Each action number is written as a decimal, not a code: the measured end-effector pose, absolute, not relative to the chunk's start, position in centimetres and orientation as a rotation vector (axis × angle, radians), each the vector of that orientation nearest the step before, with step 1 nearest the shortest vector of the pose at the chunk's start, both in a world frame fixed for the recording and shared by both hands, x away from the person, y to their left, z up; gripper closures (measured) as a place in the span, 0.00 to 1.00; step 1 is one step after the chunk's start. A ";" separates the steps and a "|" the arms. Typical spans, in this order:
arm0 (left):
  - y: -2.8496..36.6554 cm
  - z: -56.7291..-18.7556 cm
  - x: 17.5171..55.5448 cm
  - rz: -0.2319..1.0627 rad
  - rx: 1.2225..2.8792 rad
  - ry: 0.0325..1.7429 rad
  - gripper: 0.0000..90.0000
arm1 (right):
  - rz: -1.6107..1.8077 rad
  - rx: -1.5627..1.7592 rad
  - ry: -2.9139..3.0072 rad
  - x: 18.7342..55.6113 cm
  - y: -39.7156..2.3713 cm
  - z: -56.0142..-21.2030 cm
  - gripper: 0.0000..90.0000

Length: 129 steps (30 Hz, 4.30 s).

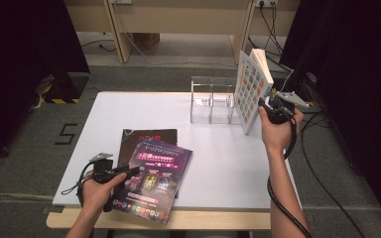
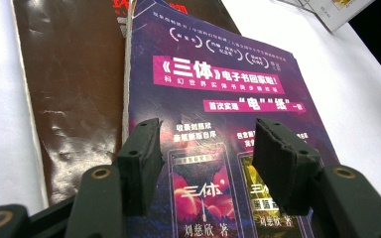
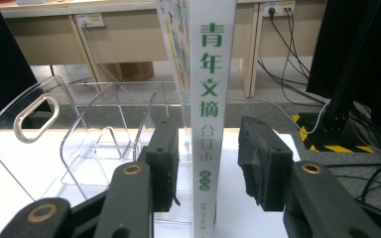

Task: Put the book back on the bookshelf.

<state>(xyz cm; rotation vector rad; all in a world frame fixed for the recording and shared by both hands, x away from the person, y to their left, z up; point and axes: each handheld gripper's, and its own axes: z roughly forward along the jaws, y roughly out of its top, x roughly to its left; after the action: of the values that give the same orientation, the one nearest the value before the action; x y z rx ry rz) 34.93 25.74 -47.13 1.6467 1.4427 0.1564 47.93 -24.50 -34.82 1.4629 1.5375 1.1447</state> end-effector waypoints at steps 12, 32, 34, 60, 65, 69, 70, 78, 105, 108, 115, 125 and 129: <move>25.8 -47.1 34.9 0.157 1.648 1.441 0.49 | 1.159 1.470 1.544 46.7 -24.5 -35.3 0.67; 25.9 -46.9 35.6 0.192 1.652 1.453 0.49 | 1.161 1.489 1.613 44.1 -24.0 -36.6 0.69; 25.9 -46.9 35.7 0.193 1.654 1.453 0.48 | 1.159 1.484 1.625 43.8 -23.9 -36.6 0.69; 26.8 -48.3 38.1 0.253 1.689 1.527 0.55 | 1.139 1.524 2.021 42.4 -17.1 -43.1 0.73; 26.9 -48.6 38.2 0.234 1.682 1.532 0.57 | 1.131 1.508 2.098 42.3 -15.4 -43.9 0.73; 26.9 -48.6 38.2 0.226 1.688 1.523 0.62 | 1.110 1.501 2.139 42.1 -14.6 -44.6 0.72; 26.8 -48.5 38.2 0.222 1.690 1.520 0.63 | 1.106 1.499 2.147 42.1 -14.5 -44.7 0.72; 26.5 -48.4 38.2 0.197 1.700 1.508 0.71 | 1.094 1.506 2.163 41.9 -14.3 -45.0 0.72; 25.4 -47.3 37.4 0.280 1.765 1.499 0.79 | 1.117 1.493 2.302 41.9 -11.4 -46.1 0.70; 25.5 -47.2 37.4 0.273 1.770 1.493 0.79 | 1.107 1.487 2.313 41.8 -11.0 -46.1 0.69; 26.4 -47.3 37.8 0.213 1.734 1.501 0.79 | 1.103 1.487 2.316 41.8 -11.2 -46.2 0.69; 26.9 -47.6 38.1 0.232 1.701 1.540 0.94 | 1.095 1.499 2.322 41.7 -11.2 -46.2 0.69; 27.4 -47.1 38.1 0.274 1.674 1.558 0.98 | 1.094 1.501 2.323 41.7 -11.1 -46.1 0.69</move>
<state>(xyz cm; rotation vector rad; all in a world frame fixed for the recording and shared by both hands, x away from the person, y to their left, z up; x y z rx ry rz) 38.12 27.39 -47.12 1.6745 1.5578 0.2736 41.68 -11.13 -46.12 1.5009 2.3225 1.0938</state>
